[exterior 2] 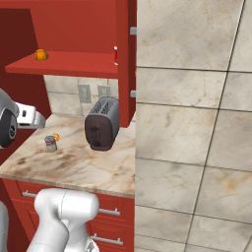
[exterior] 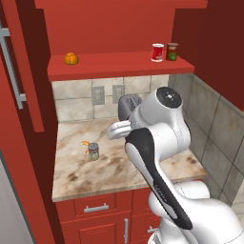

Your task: Pick the cans from the counter and place them in their designated side in the cabinet.

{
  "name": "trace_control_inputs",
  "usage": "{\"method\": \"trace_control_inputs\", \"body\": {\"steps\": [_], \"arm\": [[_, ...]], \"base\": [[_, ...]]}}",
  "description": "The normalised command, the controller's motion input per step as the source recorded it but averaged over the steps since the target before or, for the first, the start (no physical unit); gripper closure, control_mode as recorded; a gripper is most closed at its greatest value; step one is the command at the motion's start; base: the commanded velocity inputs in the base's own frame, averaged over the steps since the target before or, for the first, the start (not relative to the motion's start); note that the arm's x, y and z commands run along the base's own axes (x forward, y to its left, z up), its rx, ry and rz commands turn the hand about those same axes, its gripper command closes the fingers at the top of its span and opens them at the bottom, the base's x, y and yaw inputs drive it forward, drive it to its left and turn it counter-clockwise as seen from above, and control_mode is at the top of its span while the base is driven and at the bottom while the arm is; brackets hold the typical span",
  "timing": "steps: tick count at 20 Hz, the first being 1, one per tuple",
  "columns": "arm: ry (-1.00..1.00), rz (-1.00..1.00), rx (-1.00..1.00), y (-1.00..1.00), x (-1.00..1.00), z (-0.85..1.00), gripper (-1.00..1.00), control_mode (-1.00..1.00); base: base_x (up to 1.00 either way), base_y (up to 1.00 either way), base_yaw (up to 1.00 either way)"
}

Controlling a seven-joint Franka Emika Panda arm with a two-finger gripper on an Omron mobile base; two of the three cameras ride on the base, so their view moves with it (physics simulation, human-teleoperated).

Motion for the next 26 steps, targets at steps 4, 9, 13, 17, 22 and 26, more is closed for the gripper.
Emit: {"method": "trace_control_inputs", "body": {"steps": [4,9,13,17,22,26], "arm": [[0.00,0.00,0.00,0.05,0.17,-0.12,-1.00,-1.00],[0.00,0.00,0.00,0.08,0.29,-0.12,-1.00,-1.00],[0.00,0.00,0.00,0.09,0.36,-0.15,-1.00,-1.00],[0.00,0.00,0.00,0.10,0.34,-0.15,-1.00,-1.00],[0.00,0.00,0.00,0.25,0.25,-0.19,-1.00,-1.00],[0.00,0.00,0.00,0.21,0.28,-0.20,-1.00,-1.00]], "base": [[0.00,0.00,0.00],[0.00,0.00,0.00],[0.00,0.00,0.00],[0.00,0.00,0.00],[0.00,0.00,0.00],[0.00,0.00,0.00]]}}
